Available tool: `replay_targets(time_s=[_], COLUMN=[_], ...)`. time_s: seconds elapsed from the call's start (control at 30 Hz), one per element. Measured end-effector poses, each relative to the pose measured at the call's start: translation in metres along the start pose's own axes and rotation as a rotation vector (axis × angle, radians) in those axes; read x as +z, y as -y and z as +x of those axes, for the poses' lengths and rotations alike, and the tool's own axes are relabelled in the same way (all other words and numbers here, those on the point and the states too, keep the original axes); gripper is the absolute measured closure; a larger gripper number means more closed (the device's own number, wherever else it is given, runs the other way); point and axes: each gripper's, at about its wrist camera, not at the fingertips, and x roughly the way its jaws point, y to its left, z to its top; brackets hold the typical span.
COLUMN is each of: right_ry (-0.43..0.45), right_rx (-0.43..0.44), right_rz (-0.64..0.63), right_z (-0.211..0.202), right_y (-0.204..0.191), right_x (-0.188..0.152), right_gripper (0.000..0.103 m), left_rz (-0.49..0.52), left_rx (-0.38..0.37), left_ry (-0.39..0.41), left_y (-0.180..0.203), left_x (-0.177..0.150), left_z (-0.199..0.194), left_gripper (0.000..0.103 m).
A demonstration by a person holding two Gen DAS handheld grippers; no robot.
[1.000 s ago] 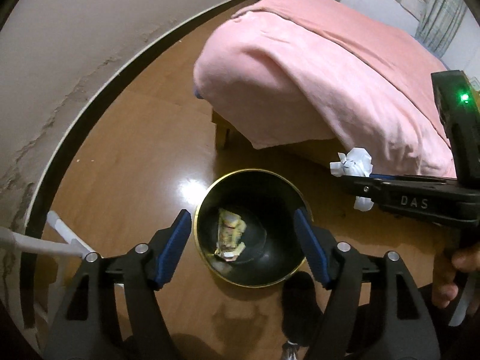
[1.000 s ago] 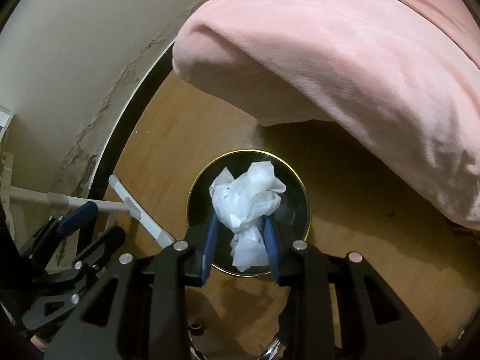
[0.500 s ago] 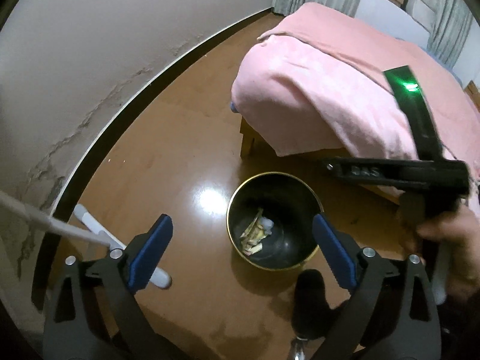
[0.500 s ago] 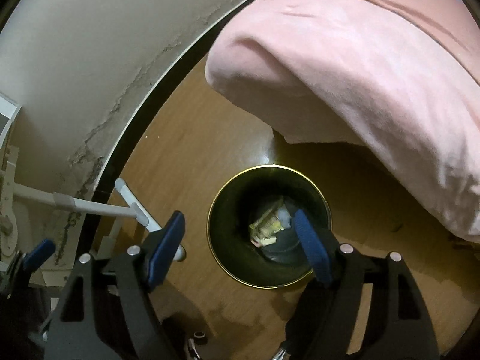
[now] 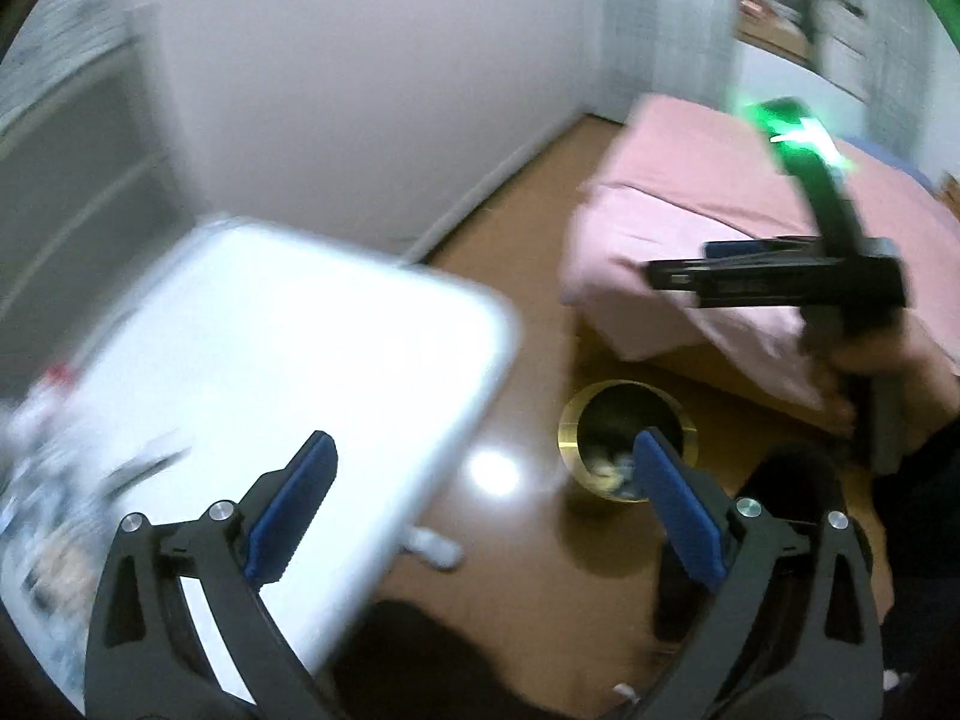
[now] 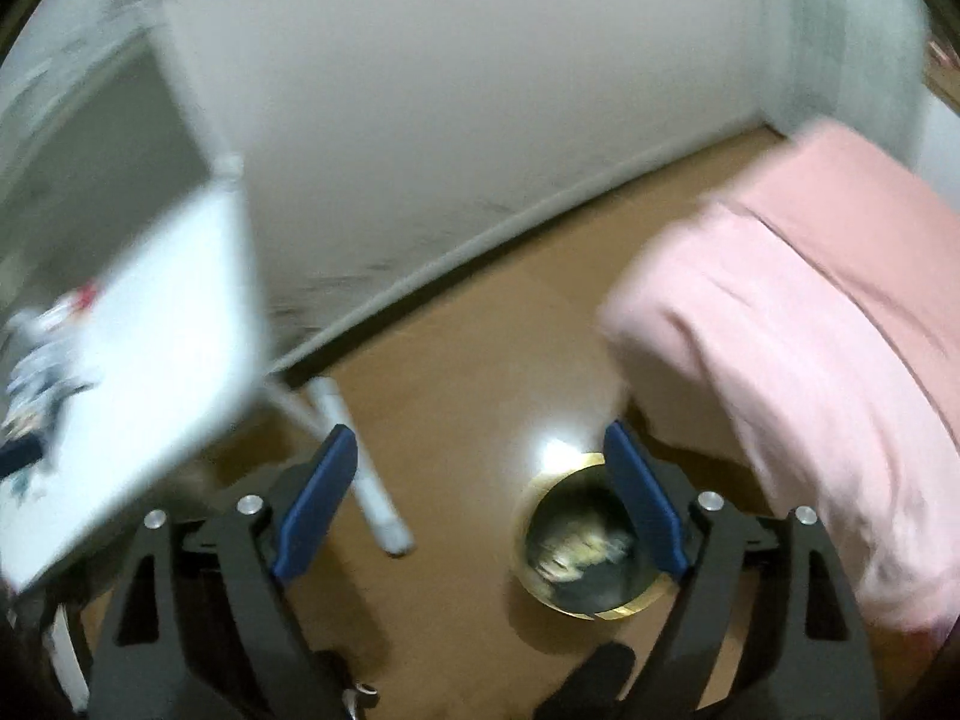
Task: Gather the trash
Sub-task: 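Move both tools back over the desk, then grasp the blue-rimmed white cloth with left tool while right tool grasps grey cloth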
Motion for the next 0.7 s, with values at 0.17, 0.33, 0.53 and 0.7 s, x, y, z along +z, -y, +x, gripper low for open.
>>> replay_targets(time_s=[0.17,0.33,0.53,0.7], right_ry=[-0.014,-0.097,-0.147,-0.191], right_rx=[0.248,0.419,0.48,0.457], right_rz=[-0.171,-0.33,-0.438,-0.486], right_z=[0.002,0.023,0.037,0.062], right_y=[-0.142,-0.27,-0.359,-0.408], right_x=[0.012,0.003,-0.005,-0.014], right_gripper=[0.021,0.021,0.022,0.034], left_rz=[-0.187,-0.394,-0.537,-0.576], left_rx=[0.25,0.419,0.448,0.427], left_ry=[-0.002,-0.032,-0.031,-0.039], left_y=[-0.108,-0.194,-0.243,-0.264], left_x=[-0.052,-0.122,-0.173,-0.195], left_z=[-0.049,-0.091,-0.12,-0.129], left_gripper=[0.007,0.007,0.007,0.007])
